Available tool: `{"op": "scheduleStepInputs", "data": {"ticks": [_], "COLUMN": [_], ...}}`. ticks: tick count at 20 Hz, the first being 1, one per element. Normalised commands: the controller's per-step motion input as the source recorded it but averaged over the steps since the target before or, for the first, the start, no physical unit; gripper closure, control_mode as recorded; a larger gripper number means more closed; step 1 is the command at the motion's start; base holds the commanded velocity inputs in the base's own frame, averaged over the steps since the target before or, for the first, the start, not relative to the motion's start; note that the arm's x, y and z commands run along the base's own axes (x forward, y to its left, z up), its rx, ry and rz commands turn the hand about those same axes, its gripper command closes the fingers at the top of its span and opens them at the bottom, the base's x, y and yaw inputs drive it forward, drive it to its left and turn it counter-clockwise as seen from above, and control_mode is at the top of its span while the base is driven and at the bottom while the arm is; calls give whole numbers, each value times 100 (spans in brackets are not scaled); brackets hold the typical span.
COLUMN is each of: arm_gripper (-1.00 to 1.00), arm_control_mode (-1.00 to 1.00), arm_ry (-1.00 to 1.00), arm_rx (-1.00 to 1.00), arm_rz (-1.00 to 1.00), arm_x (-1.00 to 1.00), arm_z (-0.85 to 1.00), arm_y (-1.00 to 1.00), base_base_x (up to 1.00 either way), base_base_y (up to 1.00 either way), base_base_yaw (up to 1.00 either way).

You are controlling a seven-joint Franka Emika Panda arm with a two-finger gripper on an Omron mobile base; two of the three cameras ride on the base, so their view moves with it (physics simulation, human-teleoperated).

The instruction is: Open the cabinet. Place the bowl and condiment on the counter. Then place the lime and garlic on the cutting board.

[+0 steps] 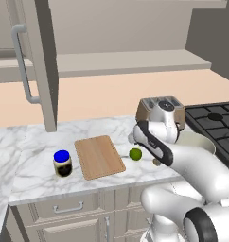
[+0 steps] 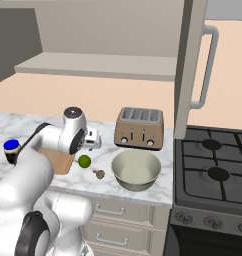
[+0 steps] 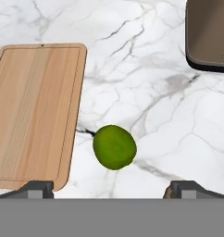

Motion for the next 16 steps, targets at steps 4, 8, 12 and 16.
{"op": "scheduleStepInputs", "data": {"ticks": [4,8,12,16], "arm_gripper": [-100,-100,-100,-100], "arm_control_mode": [-100,-100,-100,-100], "arm_ry": [1,0,0,0], "arm_rx": [0,0,0,0], "arm_rz": [0,0,0,0], "arm_x": [8,14,18,14], "arm_z": [-25,-42,-43,-37], "arm_y": [0,3,9,9], "base_base_x": [0,0,0,0], "base_base_y": [0,0,0,0], "base_base_yaw": [0,0,0,0]}}
